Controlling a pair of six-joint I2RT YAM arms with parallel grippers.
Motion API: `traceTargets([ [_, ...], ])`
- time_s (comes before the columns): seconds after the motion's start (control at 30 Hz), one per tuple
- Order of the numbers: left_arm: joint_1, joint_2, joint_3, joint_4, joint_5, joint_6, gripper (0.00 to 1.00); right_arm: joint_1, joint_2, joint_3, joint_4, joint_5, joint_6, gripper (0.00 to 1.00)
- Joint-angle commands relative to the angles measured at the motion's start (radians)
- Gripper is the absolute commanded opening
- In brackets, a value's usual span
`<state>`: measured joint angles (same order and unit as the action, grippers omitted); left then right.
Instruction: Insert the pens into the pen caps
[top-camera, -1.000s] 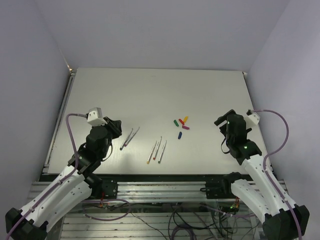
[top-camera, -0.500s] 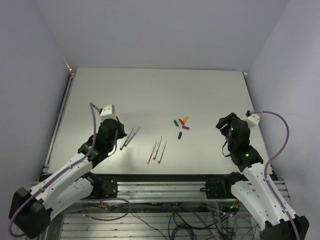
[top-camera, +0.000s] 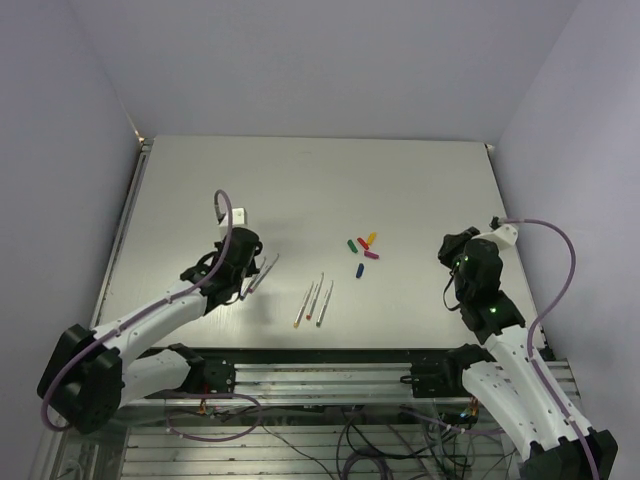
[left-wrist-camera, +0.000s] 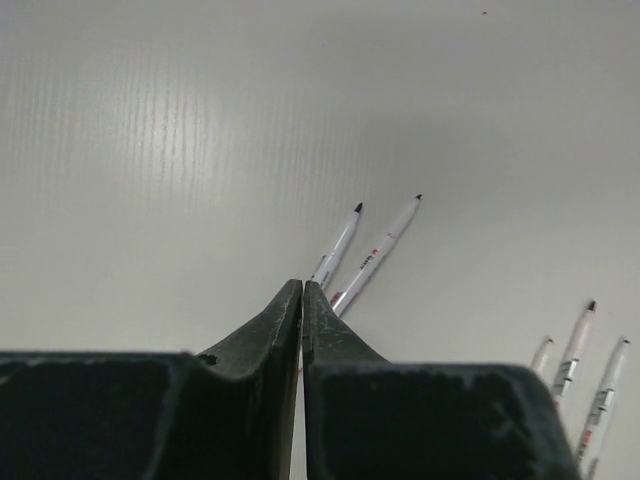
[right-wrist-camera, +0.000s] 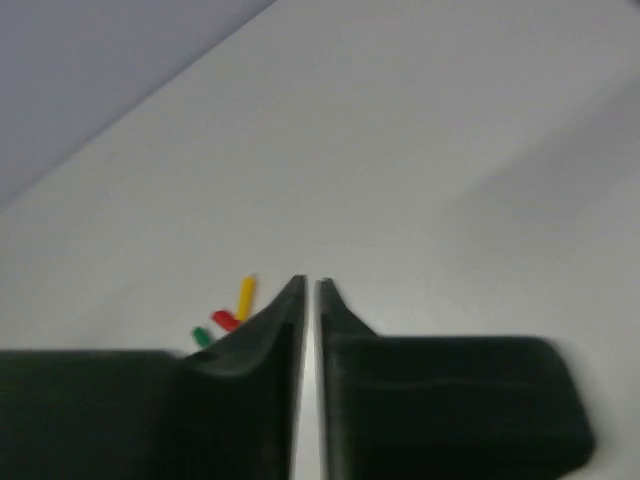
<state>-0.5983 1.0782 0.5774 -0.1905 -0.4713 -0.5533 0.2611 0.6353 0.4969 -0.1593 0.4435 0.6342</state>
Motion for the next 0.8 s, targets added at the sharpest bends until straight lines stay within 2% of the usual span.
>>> traceTargets([
  [0.0,-0.001,0.076,0.057,0.002,-0.069,0.046,0.16,-0.006,-0.004,0.001,0.023,0.028,-0.009,0.00],
  [0.2,0.004,0.172,0.096,-0.006,-0.075,0.045,0.17,-0.006,0.003,0.014,0.065,-0.016,-0.123,0.00],
  [0.4,0.029,0.256,0.178,-0.095,-0.054,0.009,0.19,-0.005,0.058,0.054,0.062,-0.045,-0.134,0.00],
  [0.47,0.036,0.288,0.211,-0.142,-0.041,0.007,0.21,-0.006,0.064,0.062,0.057,-0.044,-0.132,0.01],
  [0.53,0.038,0.321,0.239,-0.167,-0.025,0.015,0.26,-0.006,0.068,0.075,0.041,-0.044,-0.131,0.11],
  [0.6,0.041,0.341,0.256,-0.185,0.003,0.024,0.31,-0.006,0.067,0.085,0.025,-0.049,-0.134,0.16],
  [0.67,0.044,0.351,0.263,-0.191,0.037,0.032,0.37,-0.006,0.061,0.087,0.013,-0.047,-0.131,0.17],
  [0.77,0.049,0.354,0.255,-0.192,0.086,0.046,0.40,-0.005,0.045,0.084,-0.006,-0.040,-0.123,0.13],
])
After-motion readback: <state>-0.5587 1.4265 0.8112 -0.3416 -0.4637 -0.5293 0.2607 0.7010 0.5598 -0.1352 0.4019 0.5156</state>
